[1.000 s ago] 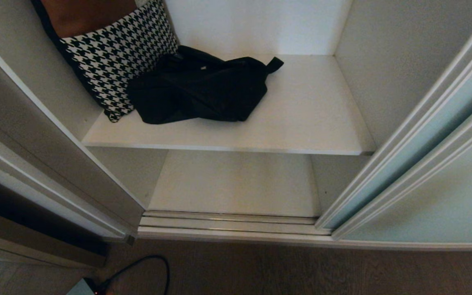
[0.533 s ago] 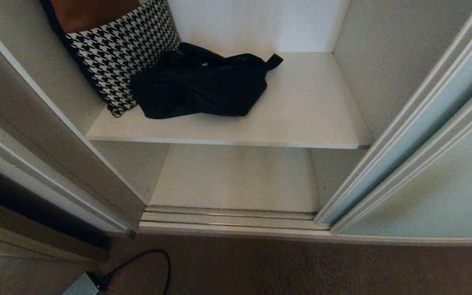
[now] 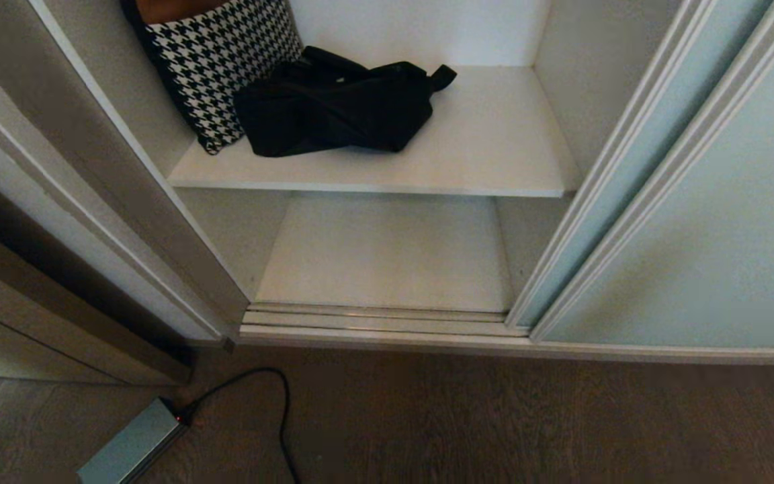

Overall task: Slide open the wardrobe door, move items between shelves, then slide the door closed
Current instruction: Close the door

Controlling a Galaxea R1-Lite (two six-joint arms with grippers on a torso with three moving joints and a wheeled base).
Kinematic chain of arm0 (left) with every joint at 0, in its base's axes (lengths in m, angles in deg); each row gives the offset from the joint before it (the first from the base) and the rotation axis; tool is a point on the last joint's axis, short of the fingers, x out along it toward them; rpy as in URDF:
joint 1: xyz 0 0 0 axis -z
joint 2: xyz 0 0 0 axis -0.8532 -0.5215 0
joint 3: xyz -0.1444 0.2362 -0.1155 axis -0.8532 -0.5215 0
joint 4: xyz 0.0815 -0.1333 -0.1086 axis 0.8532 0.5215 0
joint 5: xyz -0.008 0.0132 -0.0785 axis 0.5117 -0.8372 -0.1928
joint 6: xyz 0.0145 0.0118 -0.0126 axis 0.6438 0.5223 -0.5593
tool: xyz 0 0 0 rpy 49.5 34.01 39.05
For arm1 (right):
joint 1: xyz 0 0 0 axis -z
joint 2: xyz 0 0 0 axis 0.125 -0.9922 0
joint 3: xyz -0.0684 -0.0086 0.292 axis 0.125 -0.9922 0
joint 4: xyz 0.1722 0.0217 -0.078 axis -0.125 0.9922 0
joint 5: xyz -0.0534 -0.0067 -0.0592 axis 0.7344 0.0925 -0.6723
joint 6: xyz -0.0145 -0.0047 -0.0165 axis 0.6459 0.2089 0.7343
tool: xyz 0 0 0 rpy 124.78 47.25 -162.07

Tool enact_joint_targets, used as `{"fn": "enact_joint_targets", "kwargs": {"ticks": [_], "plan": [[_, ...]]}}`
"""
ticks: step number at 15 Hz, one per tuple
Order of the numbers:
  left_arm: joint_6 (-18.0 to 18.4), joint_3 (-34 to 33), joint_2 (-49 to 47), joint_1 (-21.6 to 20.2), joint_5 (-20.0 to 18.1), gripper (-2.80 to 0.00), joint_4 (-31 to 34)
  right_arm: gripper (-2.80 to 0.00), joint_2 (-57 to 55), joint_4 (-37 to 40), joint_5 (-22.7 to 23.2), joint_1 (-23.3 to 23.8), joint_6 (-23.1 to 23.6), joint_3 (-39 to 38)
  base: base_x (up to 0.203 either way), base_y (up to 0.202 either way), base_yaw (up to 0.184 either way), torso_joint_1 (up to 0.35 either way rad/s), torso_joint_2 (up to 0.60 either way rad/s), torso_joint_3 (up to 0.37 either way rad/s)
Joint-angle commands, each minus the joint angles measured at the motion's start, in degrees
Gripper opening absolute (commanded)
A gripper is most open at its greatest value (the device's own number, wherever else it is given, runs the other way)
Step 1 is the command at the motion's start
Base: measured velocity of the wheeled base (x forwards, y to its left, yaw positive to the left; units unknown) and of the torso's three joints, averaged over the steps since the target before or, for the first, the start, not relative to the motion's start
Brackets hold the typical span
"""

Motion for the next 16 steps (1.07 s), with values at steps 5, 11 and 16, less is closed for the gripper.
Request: {"fn": "enact_joint_targets", "kwargs": {"ticks": [5,11,16], "plan": [[-0.5,0.0,-0.3,0.0,0.0,-2.80,-0.1,-2.80,-0.1,0.0,0.0,0.0,0.0,-0.1,-0.085,0.000,-0.004,0.000,0.00,0.003],[-0.6,0.0,-0.3,0.0,0.0,-2.80,-0.2,-2.80,-0.1,0.0,0.0,0.0,0.0,0.0,0.000,0.000,0.000,0.000,0.00,0.000],[-0.6,0.0,-0.3,0.0,0.0,-2.80,-0.1,-2.80,0.0,0.0,-0.2,-0.1,1.0,-0.1,0.000,0.000,0.000,0.000,0.00,0.000]]}}
